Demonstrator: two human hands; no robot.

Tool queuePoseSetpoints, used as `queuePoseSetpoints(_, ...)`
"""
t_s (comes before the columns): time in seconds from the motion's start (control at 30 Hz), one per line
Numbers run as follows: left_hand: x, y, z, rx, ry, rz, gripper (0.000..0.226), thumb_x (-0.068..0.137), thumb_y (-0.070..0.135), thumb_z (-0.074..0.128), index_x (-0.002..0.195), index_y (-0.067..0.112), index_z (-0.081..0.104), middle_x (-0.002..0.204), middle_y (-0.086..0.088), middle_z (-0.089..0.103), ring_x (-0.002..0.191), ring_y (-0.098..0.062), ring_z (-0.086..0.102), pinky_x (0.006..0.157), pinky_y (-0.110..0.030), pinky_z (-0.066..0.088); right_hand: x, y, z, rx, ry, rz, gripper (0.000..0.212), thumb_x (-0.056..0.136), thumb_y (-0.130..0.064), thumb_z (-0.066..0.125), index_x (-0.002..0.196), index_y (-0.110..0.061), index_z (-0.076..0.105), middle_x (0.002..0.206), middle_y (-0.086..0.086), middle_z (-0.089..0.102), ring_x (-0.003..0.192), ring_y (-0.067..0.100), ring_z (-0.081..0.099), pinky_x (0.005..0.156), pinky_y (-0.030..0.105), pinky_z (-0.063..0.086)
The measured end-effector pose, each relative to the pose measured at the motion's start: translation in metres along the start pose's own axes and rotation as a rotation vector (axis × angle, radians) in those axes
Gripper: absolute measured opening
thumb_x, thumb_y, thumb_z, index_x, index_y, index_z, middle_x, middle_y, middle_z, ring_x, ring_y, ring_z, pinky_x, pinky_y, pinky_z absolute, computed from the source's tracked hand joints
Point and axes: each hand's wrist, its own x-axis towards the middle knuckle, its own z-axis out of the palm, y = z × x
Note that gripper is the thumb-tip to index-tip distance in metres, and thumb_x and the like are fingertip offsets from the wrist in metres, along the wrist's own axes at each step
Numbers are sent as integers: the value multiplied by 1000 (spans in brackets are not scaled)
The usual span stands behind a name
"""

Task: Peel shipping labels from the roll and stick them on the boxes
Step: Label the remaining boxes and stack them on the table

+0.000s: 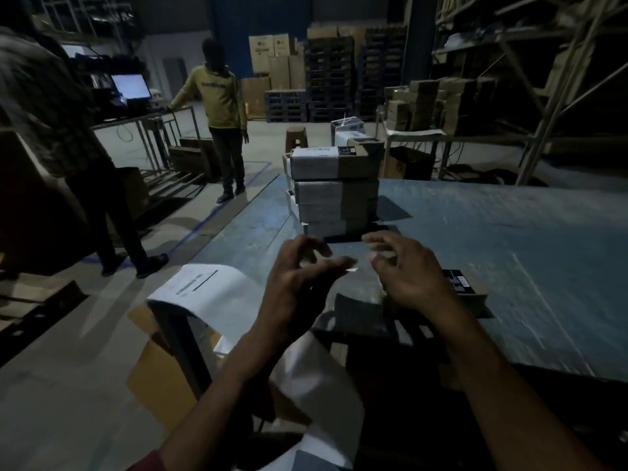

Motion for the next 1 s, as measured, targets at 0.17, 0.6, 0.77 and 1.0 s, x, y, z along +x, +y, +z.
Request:
queuePoseSetpoints(0.17, 22, -1, 19, -527, -101, -195, 15, 96, 12, 70, 107, 8, 80, 118, -12, 57, 116, -21, 61, 88, -33, 56, 4, 19, -16, 278, -171, -35, 25, 107, -21, 55, 124, -30, 71, 125, -10, 70, 114, 6, 65, 92, 32, 52)
queuePoseSetpoints(0.6, 54, 22, 49, -1112, -171, -372, 15, 90, 40, 77, 101, 32, 84, 137, -4, 54, 129, -12, 57, 95, -27, 51, 5, 42, -50, 803, -616, 132, 54, 92, -3, 59, 145, -14, 56, 137, 20, 66, 126, 38, 63, 109, 51, 47)
queuePoseSetpoints(0.77, 70, 24, 61, -1231, -163, -395, 24, 85, 48, 82, 101, 29, 85, 143, -6, 54, 136, -32, 50, 98, -37, 51, 6, 52, -55, 1142, -668, 153, 59, 89, -2, 74, 145, -14, 58, 130, 32, 64, 112, 45, 69, 94, 59, 56)
queuePoseSetpoints(1.0, 71, 5, 66, -1248, -371, -489, 51, 89, 23, 80, 138, 26, 68, 118, -14, 67, 113, -36, 65, 91, -51, 55, -5, 51, -78, 973, -259, 277, 61, 75, 3, 76, 134, -5, 63, 95, 23, 72, 77, 28, 74, 66, 35, 60)
